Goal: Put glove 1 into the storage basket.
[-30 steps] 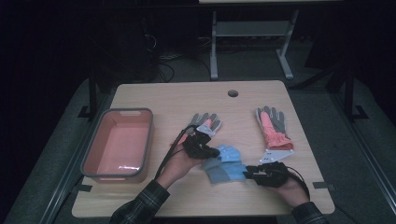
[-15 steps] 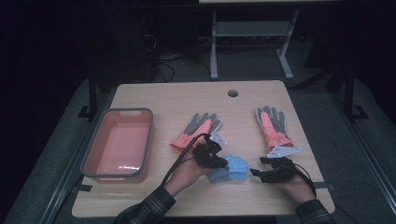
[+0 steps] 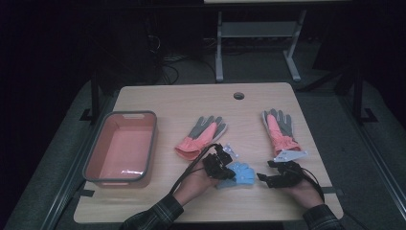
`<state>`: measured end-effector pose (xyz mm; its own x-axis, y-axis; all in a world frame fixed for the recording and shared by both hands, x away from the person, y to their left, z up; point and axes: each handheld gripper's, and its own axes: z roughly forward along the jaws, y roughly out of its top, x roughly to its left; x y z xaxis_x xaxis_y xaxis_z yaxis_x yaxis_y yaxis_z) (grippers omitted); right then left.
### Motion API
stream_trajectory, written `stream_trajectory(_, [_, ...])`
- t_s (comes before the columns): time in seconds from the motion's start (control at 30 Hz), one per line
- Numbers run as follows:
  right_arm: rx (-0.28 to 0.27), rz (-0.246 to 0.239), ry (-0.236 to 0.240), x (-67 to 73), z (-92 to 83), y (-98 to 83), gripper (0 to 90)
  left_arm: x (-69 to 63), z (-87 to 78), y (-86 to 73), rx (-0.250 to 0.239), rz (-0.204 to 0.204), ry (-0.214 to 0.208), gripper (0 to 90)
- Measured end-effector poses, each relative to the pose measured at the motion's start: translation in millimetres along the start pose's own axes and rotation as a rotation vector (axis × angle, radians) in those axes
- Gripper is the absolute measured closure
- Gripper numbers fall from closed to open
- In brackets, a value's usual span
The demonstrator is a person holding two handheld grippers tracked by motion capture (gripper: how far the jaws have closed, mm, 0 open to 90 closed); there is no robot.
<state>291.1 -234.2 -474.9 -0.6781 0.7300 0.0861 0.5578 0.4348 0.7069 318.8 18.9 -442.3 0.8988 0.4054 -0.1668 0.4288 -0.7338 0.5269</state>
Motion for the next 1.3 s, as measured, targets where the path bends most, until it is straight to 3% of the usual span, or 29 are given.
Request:
stream_trajectory(0.13, [-0.003,-0.005,-0.007,-0.1,0.9,-0.4,27.2,-1.4,0.4,-0.2,-0.01,0.003,-0.002,85.8])
stream_trajectory(0.2, [-0.007,-0.012,-0.006,0.2,1.6,-0.7,25.7,-0.7,-3.5,0.6,-0.027,0.004,-0.018,79.8])
stream_trajectory(0.27, [-0.006,-0.017,-0.007,1.2,2.0,-1.3,23.8,-0.7,-7.5,1.6,-0.039,0.014,-0.028,70.0])
stream_trajectory(0.4, [-0.005,-0.039,-0.016,3.7,3.8,-2.2,19.3,0.2,-18.1,3.0,-0.068,0.077,-0.038,54.8])
stream_trajectory(0.47, [-0.007,-0.047,-0.019,4.5,4.6,-2.6,17.8,1.4,-19.6,3.0,-0.077,0.106,-0.03,42.1])
stream_trajectory(0.6, [-0.011,-0.046,-0.02,4.7,4.9,-3.0,17.4,3.5,-11.1,1.0,-0.066,0.124,-0.016,22.9])
stream_trajectory(0.7, [-0.013,-0.048,-0.021,5.2,5.4,-3.0,16.6,3.4,-1.6,-0.9,-0.051,0.138,-0.011,17.5])
stream_trajectory(0.9, [-0.013,-0.047,-0.022,5.2,5.4,-3.1,16.4,2.1,13.5,-2.5,0.0,0.168,0.032,16.8])
stream_trajectory(1.07, [-0.019,-0.047,-0.018,5.2,5.5,-3.8,16.1,-2.5,18.3,-4.9,-0.003,0.197,0.065,19.2])
stream_trajectory(1.17, [-0.022,-0.05,-0.018,5.4,5.7,-4.3,14.9,-2.2,16.5,-6.8,-0.021,0.194,0.061,25.8])
stream_trajectory(1.3, [-0.021,-0.05,-0.019,5.7,6.0,-4.3,14.7,0.5,12.9,-7.5,-0.029,0.194,0.066,41.8])
